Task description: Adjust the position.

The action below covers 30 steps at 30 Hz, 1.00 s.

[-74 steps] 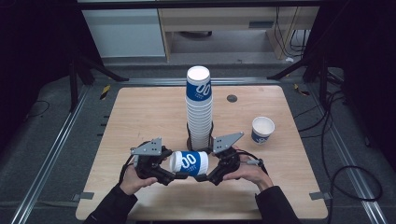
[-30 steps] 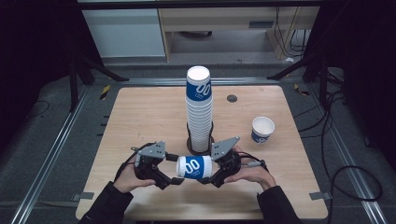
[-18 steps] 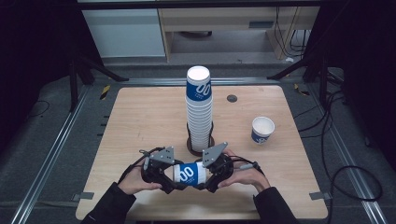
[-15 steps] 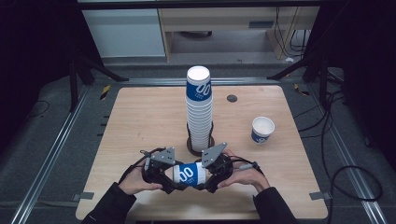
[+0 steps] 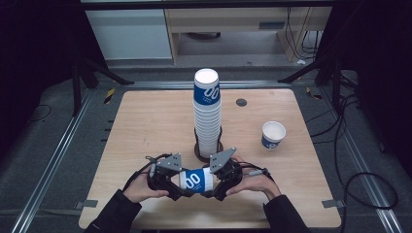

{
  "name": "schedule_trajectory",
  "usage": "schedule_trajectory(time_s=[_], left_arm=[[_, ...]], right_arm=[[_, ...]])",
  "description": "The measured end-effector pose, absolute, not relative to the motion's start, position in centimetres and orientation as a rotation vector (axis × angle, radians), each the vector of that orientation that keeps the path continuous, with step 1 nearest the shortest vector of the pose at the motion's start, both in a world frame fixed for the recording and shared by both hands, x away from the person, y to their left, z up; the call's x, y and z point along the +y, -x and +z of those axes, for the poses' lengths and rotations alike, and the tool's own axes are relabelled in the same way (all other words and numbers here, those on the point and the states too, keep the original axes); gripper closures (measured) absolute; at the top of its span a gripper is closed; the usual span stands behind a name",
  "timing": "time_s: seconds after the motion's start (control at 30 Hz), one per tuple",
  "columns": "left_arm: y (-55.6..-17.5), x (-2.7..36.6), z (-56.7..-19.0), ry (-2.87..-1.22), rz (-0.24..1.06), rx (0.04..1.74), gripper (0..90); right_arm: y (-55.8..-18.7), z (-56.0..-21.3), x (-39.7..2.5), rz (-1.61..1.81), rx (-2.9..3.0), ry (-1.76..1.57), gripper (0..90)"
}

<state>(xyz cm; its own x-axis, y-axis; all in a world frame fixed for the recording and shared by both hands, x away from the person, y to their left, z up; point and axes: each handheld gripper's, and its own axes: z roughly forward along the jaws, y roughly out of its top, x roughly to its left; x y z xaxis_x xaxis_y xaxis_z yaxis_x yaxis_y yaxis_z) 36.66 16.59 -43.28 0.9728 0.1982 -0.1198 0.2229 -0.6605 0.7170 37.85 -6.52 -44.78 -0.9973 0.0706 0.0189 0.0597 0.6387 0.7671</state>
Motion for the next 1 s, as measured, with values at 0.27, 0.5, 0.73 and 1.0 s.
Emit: schedule_trajectory(time_s=[0.27,0.5,0.73,1.0], left_arm=[[-37.3,18.2,-42.7,-2.238,-0.002,0.345,25.6],[-37.4,19.3,-41.9,-2.127,0.015,0.351,25.5],[-37.5,19.6,-41.5,-2.074,0.03,0.351,25.5],[-37.3,19.4,-41.4,-2.037,0.032,0.347,25.5]], right_arm=[[-38.2,-43.3,-8.0,1.453,2.728,-0.184,8.6],[-38.7,-42.4,-9.5,1.533,2.648,-0.254,8.4],[-38.9,-42.0,-10.5,1.635,2.594,-0.3,8.6],[-38.8,-41.9,-10.4,1.699,2.58,-0.289,8.8]])
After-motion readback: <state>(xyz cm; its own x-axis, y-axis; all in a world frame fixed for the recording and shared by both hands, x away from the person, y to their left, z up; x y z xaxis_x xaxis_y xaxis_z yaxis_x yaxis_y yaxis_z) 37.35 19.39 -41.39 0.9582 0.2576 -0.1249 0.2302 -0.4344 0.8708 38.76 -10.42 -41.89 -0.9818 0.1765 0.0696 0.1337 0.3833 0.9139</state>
